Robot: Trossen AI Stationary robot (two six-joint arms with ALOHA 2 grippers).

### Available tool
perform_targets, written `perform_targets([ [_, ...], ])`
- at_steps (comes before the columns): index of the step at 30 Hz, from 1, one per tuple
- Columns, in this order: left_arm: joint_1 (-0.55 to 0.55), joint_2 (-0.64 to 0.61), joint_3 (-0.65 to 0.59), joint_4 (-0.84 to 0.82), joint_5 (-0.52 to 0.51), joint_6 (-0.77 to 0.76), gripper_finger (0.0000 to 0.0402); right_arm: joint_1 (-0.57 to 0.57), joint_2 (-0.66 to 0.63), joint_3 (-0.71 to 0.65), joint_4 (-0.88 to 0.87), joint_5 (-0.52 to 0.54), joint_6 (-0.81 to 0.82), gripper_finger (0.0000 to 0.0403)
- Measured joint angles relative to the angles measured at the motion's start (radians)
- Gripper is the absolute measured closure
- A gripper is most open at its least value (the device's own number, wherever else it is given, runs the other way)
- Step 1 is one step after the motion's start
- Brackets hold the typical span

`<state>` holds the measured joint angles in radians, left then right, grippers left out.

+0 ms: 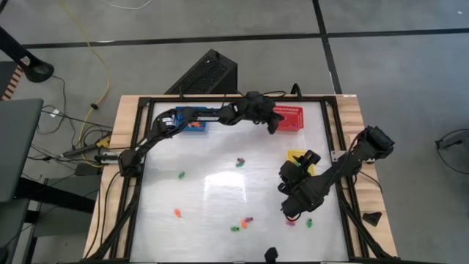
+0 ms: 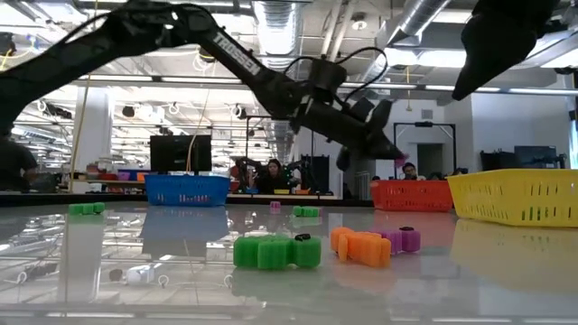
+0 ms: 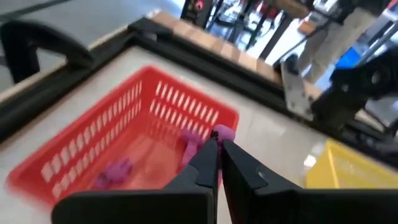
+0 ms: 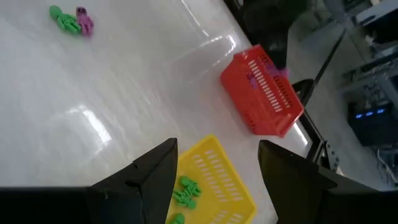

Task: Sort Halloween decoration
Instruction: Put the purple skeleton toy into the red bin

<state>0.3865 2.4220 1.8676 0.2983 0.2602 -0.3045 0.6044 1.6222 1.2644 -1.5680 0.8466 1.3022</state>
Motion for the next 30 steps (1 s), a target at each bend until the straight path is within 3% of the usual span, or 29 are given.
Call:
perform_targets([
  [6,0.001,0.019,0.044,-0.049,-0.014,0.053,0.0379,0.016,0.0,0.0,-0.002,0.013,-0.001,0.0148],
  [16,0.008,0.012,0.045,-0.081,-0.026,0.083,0.0264,0.007,0.0,0.0,0.003,0.016,0.0,0.0148],
  [21,0.052,-0.046,0.043,-0.179,0.095,0.035,0.0232,-0.012,0.0,0.0,0.007,0.017,0.0,0.0148],
  [26,0.112,-0.215,0.047,-0.476,0.242,0.122,0.0233,-0.019,0.0,0.0,0.017,0.02,-0.001,0.0148],
  [28,0.113,-0.288,0.047,-0.702,0.209,0.244,0.0236,-0.018,0.0,0.0,0.023,0.02,-0.001,0.0148],
  [30,0.092,-0.356,0.045,-0.939,0.095,0.373,0.024,-0.018,0.0,0.0,0.028,0.02,-0.003,0.0148],
])
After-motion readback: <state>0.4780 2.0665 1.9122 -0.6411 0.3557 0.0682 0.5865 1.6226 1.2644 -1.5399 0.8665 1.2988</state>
